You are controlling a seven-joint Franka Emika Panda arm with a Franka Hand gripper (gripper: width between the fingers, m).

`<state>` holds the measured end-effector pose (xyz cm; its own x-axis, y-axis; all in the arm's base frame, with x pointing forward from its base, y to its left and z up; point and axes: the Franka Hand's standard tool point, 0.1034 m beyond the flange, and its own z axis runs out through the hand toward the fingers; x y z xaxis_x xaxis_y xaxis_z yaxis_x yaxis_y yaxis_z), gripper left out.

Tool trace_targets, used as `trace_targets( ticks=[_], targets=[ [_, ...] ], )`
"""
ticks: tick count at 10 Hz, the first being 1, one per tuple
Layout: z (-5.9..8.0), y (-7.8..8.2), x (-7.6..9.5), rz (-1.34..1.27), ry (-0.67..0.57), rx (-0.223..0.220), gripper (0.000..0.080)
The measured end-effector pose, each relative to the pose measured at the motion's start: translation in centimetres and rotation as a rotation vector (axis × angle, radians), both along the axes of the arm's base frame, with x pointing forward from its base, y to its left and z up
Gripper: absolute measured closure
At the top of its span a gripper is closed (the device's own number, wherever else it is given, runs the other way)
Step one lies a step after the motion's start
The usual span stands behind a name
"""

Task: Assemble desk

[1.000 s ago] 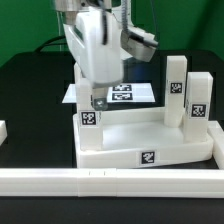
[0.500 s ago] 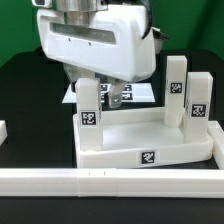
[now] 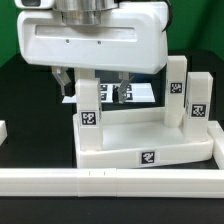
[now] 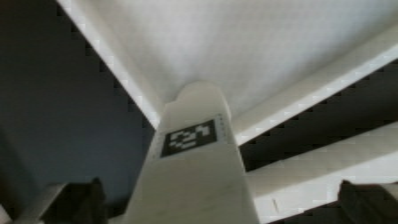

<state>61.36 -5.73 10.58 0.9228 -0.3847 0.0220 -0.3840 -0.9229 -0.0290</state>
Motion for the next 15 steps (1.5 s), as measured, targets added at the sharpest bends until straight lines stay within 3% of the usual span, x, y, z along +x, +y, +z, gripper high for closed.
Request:
trace_targets(
  ticks=[6,8,9,10,12,15],
  targets=[
    [-0.01,-0.39,-0.12,0.371,0.008,-0.038,0.0151],
    [-0.02,-0.41,-0.13,0.357,0.009,-0.037,0.0413],
    [-0.02,-0.41,-0.13,0.352,0.009,-0.037,0.0413],
    [-0.03,-0.42,-0.14,0.328,0.009,-0.037,0.0511],
    [-0.04,-0.4,-0.14,0.308,0.009,-0.035,0.0511],
    [-0.07,-0.36,-0.16,-0.02,0.009,-0.02,0.0511]
  ],
)
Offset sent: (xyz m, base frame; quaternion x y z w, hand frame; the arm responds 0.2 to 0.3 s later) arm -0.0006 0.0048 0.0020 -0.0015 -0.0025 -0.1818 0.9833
